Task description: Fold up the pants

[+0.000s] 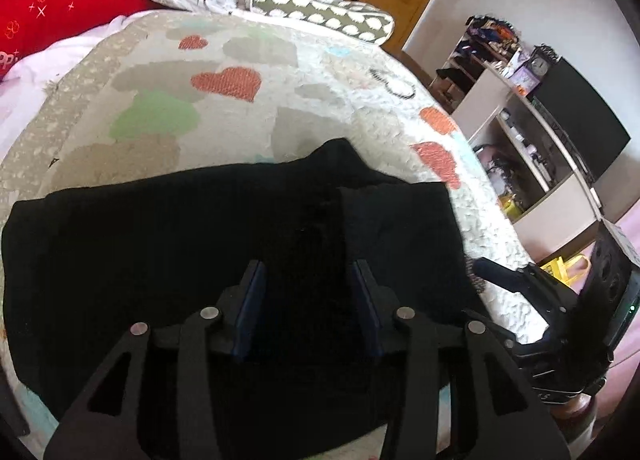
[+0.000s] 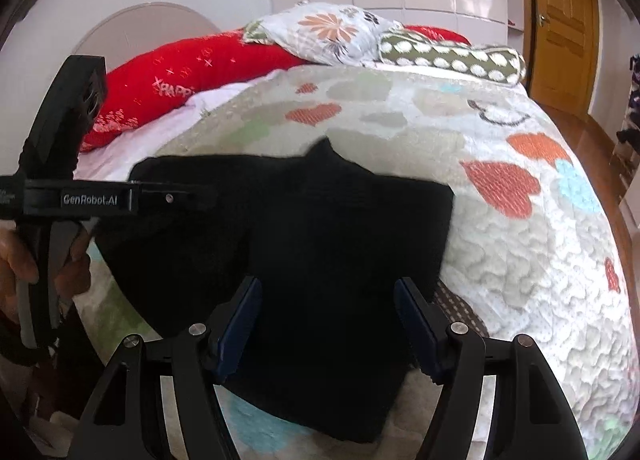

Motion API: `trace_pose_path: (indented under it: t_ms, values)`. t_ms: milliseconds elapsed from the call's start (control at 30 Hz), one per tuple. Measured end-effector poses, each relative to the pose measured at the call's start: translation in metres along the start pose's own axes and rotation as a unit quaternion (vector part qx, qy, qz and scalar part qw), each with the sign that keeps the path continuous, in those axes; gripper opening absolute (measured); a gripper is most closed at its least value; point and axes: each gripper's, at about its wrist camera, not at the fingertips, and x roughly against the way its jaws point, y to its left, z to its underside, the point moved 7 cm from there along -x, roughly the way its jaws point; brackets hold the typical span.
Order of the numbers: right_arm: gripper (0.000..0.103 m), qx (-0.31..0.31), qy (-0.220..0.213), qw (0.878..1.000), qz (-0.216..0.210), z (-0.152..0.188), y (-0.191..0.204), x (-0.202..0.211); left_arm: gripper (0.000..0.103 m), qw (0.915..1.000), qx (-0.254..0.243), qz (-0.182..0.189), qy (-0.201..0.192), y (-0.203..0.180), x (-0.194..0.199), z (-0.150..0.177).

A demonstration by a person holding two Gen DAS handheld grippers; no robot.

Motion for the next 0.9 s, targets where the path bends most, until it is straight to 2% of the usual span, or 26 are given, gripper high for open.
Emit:
trace_pose_path:
  t_ms: [167, 267, 367, 467, 633, 733, 900]
  values:
    - [0.07, 0.007, 0.008, 1.0, -0.02, -0.006, 0.022, -0.022, 0.048, 0.9998, -0.001, -0.015, -0.01, -0.008, -0.004, -0.002]
    - [0.07, 0.03, 0.035, 0.999, -0.028, 0.01, 0.041, -0.041, 0.048, 0.9999, 0.012, -0.012, -0.004, -0.006, -0.007, 0.001]
    - [0.072, 0.052, 0.036, 0.998, -0.031, 0.018, 0.049, -0.036, 0.049, 0.9998, 0.012, -0.016, 0.002, -0.005, -0.007, 0.006]
    - [0.07, 0.042, 0.032, 0.998, -0.039, 0.013, 0.039, -0.021, 0.051, 0.9998, 0.004, -0.02, 0.007, -0.006, -0.008, 0.009]
    - [0.07, 0.002, 0.009, 1.0, -0.008, -0.006, -0.001, -0.008, 0.055, 0.9999, 0.007, -0.013, 0.003, -0.01, -0.01, 0.01]
    - [0.07, -0.021, 0.001, 1.0, -0.001, -0.024, -0.016, -0.017, 0.055, 0.9998, 0.003, -0.018, 0.006, -0.014, -0.015, 0.011]
    - [0.07, 0.004, 0.012, 1.0, -0.002, -0.049, -0.011, -0.045, 0.055, 0.9993, 0.007, -0.034, 0.012, -0.013, -0.024, 0.017]
